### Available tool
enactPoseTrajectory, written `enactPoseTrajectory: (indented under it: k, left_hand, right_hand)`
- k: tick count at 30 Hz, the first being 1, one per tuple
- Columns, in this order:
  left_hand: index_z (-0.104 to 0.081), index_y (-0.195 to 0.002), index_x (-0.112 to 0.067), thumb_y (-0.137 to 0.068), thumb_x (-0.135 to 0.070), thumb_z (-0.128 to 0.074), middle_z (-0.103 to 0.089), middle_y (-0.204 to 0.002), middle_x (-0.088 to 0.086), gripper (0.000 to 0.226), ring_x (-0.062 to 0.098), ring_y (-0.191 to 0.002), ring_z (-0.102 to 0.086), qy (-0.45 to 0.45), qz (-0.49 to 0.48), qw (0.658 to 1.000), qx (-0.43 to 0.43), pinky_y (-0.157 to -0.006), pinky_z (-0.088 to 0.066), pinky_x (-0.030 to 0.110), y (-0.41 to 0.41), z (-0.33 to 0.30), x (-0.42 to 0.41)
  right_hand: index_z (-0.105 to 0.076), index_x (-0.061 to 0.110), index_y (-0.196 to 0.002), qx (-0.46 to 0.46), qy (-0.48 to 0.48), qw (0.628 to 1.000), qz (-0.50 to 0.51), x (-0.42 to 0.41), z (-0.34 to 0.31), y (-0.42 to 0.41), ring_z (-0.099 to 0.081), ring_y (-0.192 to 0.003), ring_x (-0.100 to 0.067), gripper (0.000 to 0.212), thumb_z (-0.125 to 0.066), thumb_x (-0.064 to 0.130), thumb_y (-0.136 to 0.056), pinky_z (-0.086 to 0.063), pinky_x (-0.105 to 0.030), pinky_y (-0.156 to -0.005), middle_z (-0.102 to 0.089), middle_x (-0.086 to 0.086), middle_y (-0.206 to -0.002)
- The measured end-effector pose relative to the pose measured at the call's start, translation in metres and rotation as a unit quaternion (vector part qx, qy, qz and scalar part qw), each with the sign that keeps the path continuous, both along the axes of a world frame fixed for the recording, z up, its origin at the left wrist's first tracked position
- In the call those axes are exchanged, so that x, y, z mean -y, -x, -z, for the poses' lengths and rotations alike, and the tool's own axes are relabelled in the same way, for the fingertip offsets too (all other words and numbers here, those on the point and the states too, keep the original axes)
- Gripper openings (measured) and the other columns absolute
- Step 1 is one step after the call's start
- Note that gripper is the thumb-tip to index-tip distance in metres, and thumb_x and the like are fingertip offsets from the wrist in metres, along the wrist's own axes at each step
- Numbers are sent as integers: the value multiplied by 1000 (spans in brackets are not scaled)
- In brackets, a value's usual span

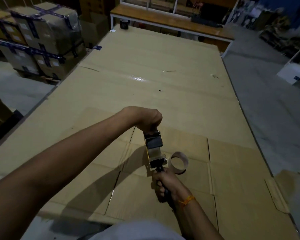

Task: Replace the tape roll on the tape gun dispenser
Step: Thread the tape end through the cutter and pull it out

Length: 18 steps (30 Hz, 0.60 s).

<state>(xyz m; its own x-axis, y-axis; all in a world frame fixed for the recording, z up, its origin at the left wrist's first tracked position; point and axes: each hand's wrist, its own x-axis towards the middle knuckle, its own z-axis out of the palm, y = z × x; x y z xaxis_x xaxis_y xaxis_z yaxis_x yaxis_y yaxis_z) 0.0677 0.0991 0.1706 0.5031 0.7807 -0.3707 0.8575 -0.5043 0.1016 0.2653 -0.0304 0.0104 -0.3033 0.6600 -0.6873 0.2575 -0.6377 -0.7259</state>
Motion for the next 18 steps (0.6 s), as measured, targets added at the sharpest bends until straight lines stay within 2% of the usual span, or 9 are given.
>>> enactPoseTrajectory:
  k: [3,6,8,9,10,12,14,16,18]
  left_hand:
    - [-71,-74,-6,-100,-26,-69,-45,-55,-1,33,11,-46,-35,-8,9,1000,0,-43,-28,22,-1,5,-8]
    - [-76,-85,3,-101,-26,-67,-51,-60,0,34,12,-50,-42,-10,-6,1000,8,-45,-33,21,1,13,-12]
    - [-79,-94,5,-101,-19,-69,-67,-75,8,27,22,-65,-62,1,-25,1000,11,-57,-51,27,4,13,-15]
    - [-80,-98,4,-100,-15,-70,-74,-87,12,21,26,-78,-71,3,-30,999,16,-68,-59,33,7,13,-18]
    - [-80,-102,3,-99,-11,-71,-77,-98,15,17,27,-89,-75,3,-37,999,23,-78,-63,35,9,11,-21]
    - [-79,-107,1,-98,-8,-73,-77,-108,15,14,28,-98,-76,7,-53,998,31,-88,-65,38,14,9,-27]
    - [-79,-108,-1,-98,-10,-75,-76,-107,13,15,25,-96,-72,21,-63,997,29,-87,-63,36,16,7,-30]
    - [-79,-109,-2,-98,-12,-76,-73,-101,7,16,21,-92,-68,32,-71,997,26,-83,-59,31,15,9,-30]
    - [-79,-111,-2,-98,-16,-76,-71,-97,3,19,18,-93,-67,39,-76,996,24,-81,-57,29,13,14,-29]
  right_hand:
    - [-54,19,-52,3,3,1000,12,2,-3,2,-34,-36,-18,36,-57,3,-83,-30,-22,-43,-43,-6,-48]
    - [-53,19,-53,12,1,1000,16,4,-5,6,-34,-37,-18,31,-59,4,-80,-31,-22,-42,-43,-5,-48]
    - [-54,19,-53,19,-1,1000,14,5,-6,8,-34,-37,-18,29,-59,5,-78,-32,-22,-42,-43,-6,-48]
    - [-55,19,-54,21,-3,1000,15,6,-6,9,-34,-36,-18,26,-60,6,-76,-32,-22,-42,-43,-6,-48]
    - [-56,19,-54,22,-4,1000,16,8,-5,10,-35,-36,-18,25,-60,6,-75,-33,-22,-43,-44,-6,-48]
    - [-59,22,-53,24,-7,1000,19,14,-3,10,-35,-35,-18,24,-61,10,-74,-33,-22,-43,-45,-5,-48]
    - [-63,23,-57,25,-14,999,18,17,-3,11,-38,-37,-18,20,-63,14,-76,-34,-23,-44,-47,-5,-51]
    - [-67,19,-72,29,-19,999,7,18,-6,11,-41,-41,-18,9,-63,15,-80,-36,-26,-46,-51,-5,-55]
    - [-68,13,-86,50,-28,998,-20,17,-7,10,-45,-44,-19,9,-61,9,-84,-39,-29,-50,-53,-7,-59]
